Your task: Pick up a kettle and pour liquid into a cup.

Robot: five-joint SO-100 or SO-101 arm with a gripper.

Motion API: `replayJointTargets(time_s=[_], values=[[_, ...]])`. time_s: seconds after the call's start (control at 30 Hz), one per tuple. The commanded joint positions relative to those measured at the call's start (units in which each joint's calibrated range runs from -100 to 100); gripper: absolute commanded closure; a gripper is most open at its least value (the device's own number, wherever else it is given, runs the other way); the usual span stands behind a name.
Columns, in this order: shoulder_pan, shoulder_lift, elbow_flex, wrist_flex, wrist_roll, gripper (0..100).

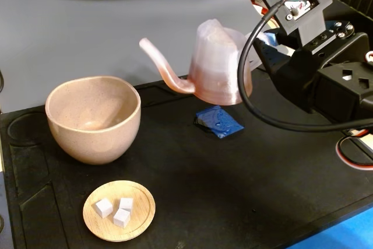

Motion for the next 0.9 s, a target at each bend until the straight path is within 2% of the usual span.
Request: replayJointTargets(time_s=[0.0,0.13,0.23,0.63,0.8,0.87], values=[[0.1,-3.8,-1.2,0.1,0.2,99],[-1.6,-3.3,-2.3,0.2,1.4,99],[-2.4,-3.8,-6.1,5.5,4.0,99],[-2.8,-3.1,-10.3,5.6,6.0,99],[-2.6,-3.1,-10.7,5.6,7.8,99],[-3.0,-3.0,-12.3,5.6,10.1,99]])
